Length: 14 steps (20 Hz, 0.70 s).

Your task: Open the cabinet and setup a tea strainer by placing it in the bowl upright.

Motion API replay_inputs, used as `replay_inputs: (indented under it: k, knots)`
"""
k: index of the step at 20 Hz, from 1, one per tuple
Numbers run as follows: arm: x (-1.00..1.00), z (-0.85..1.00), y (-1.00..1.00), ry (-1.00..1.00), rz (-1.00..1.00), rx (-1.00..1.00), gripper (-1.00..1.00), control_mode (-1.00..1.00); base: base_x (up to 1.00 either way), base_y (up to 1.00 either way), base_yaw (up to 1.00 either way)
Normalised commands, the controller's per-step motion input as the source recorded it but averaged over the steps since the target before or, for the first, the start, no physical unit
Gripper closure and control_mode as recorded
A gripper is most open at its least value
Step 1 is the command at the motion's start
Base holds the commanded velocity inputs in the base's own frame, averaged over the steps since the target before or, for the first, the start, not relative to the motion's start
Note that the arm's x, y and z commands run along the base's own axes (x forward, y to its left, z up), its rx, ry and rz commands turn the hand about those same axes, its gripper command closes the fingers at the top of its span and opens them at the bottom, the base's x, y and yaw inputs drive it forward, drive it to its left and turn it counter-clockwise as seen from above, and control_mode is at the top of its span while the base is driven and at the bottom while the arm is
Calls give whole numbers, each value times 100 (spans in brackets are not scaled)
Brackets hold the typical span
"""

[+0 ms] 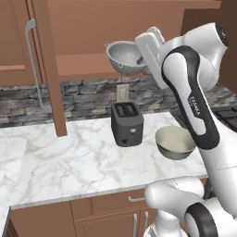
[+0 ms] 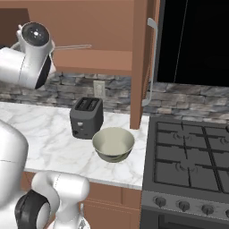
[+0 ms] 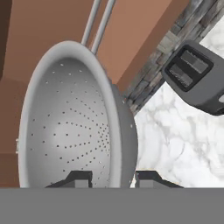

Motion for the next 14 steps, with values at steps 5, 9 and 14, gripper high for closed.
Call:
replay_inputs:
  k: [5,9,14]
  knots:
    - [-17,-67,-38,0,8,-20,100,-100,0,0,0]
    - [-13,-94,-38,0,7,-5,100,-100,0,0,0]
    - [-7,-95,-41,-2,2,0,100,-100,0,0,0]
